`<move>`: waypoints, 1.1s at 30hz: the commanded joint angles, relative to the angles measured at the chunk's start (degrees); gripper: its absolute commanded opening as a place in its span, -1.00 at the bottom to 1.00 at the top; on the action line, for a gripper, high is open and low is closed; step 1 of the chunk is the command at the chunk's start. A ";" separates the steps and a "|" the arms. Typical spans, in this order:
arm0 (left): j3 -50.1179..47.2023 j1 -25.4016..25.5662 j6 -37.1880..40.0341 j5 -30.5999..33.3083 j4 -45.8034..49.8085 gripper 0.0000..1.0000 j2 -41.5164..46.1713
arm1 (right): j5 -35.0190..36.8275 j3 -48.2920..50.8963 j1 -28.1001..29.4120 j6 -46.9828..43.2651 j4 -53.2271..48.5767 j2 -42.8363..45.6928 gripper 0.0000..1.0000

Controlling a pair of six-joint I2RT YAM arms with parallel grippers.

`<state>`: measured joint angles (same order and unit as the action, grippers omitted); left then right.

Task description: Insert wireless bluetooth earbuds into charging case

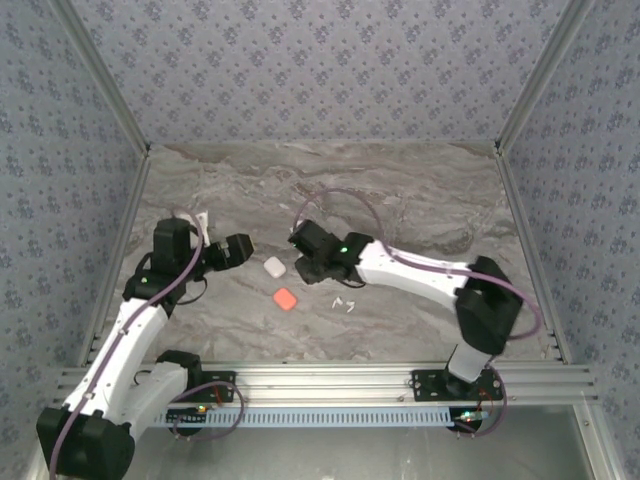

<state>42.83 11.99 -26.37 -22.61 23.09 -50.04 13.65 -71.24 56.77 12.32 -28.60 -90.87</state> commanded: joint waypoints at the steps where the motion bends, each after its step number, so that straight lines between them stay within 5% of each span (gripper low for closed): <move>1: 5.21 -0.30 3.48 -11.51 -1.80 0.77 -1.00 | 1.92 2.42 0.05 -14.31 5.62 6.41 -0.10; 6: 9.03 -0.04 3.40 -23.88 -5.07 0.72 -1.64 | 1.07 6.97 0.05 -24.74 10.57 15.32 -0.09; 12: 10.86 2.83 -0.80 -29.15 -10.56 0.69 -2.72 | 1.20 5.13 -0.03 -31.01 9.76 18.44 -0.09; 22: 14.37 12.26 -0.74 -26.89 -12.15 0.54 -9.39 | -0.67 3.46 -0.01 -33.59 11.27 18.88 -0.09; 33: 13.83 17.24 -1.72 -24.55 -14.92 0.28 -13.19 | -2.42 4.30 0.16 -32.02 13.05 20.14 -0.09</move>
<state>55.13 28.53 -27.73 -47.92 11.18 -62.94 12.56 -65.93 56.77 -20.21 -17.45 -72.42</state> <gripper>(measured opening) 0.647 0.457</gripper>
